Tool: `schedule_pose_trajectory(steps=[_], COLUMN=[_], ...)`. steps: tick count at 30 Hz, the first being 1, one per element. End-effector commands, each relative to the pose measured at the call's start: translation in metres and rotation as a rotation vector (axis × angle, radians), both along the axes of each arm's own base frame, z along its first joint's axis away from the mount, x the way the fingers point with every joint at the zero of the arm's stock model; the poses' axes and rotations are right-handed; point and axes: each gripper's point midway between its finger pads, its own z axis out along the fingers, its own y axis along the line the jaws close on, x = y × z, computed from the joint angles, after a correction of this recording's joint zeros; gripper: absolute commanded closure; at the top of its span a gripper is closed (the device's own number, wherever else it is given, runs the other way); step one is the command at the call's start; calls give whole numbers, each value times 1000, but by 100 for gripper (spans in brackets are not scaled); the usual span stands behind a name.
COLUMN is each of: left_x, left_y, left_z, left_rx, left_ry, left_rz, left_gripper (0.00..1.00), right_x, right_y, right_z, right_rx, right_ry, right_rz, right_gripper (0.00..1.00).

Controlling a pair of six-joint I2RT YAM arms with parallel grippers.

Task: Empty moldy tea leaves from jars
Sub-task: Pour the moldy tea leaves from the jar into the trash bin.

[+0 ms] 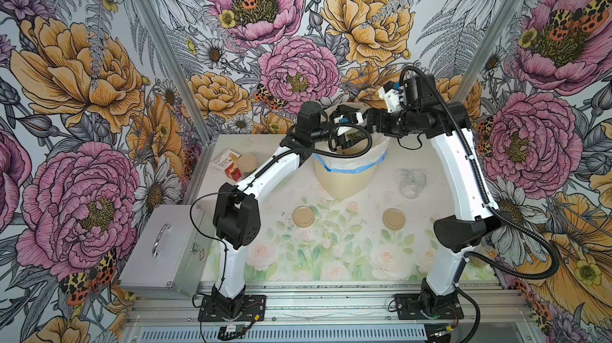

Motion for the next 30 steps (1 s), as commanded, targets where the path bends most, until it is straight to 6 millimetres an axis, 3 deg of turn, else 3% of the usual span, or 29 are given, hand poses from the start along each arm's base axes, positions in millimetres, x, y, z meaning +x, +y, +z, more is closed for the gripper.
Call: schedule_pose_trajectory(steps=[1,15,30], left_x=[4,6,10], left_y=[9,15,23], left_z=[23,39,50], left_rx=[-58,-134,-239], left_ry=[-34,-25,63], left_rz=[47,49,44], left_gripper=[35,35,35], right_x=[-17,-20,-32], right_y=[14,9,4], right_z=[25,18,39], right_rx=[55,27,5], right_ry=[-48,-28,-119], right_rz=[65,60,85], right_gripper=[6,3,0])
